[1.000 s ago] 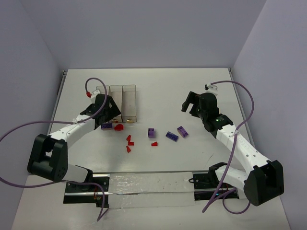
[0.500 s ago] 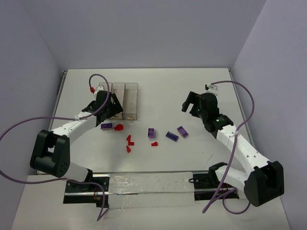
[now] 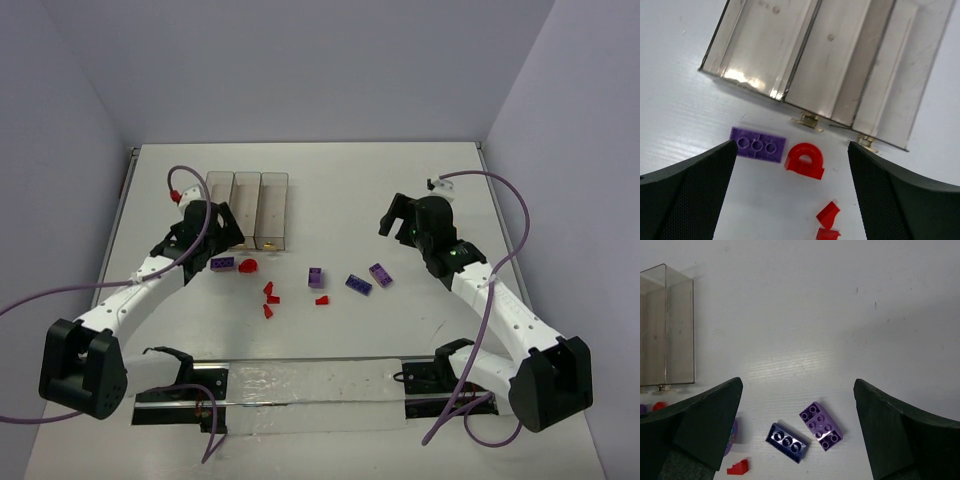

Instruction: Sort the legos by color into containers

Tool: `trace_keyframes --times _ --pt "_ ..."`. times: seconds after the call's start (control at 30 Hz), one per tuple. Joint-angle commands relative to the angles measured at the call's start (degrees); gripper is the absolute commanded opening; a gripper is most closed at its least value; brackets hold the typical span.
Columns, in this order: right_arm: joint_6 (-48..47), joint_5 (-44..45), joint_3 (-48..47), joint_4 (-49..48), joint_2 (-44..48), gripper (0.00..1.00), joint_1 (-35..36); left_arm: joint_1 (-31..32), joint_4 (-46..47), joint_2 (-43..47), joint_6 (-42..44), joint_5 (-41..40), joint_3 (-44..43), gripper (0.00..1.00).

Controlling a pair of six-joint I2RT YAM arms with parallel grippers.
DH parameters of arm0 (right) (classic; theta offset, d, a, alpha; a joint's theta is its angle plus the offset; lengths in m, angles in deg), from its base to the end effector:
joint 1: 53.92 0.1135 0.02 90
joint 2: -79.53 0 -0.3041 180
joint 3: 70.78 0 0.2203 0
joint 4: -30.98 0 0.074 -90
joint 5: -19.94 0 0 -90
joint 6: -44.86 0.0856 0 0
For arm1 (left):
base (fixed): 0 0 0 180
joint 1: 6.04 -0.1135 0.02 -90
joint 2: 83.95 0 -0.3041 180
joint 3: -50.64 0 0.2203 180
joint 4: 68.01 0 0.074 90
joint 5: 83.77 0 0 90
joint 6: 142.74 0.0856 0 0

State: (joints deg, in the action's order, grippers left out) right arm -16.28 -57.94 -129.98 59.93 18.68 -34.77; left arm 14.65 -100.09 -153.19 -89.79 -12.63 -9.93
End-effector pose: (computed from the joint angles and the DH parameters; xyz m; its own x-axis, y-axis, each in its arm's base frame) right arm 0.2211 0.0578 0.2925 -0.4936 0.3282 -0.8054 0.1007 0.9414 0.3219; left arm 0.2412 -0.0615 0.2635 -0.5508 -0.4015 -0.7318 -0.2839 0.9146 -0.2880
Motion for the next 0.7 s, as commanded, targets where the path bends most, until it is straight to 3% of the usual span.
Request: trace_keyframes --times 0.0,0.67 --pt "-0.3 0.3 -0.4 -2.0 -0.7 1.0 0.4 0.4 -4.2 -1.2 -1.7 -2.6 0.5 0.99" --pt "0.0 0.7 0.4 -1.6 0.5 1.0 0.4 0.8 -2.0 -9.4 -5.8 -4.3 2.6 0.99"
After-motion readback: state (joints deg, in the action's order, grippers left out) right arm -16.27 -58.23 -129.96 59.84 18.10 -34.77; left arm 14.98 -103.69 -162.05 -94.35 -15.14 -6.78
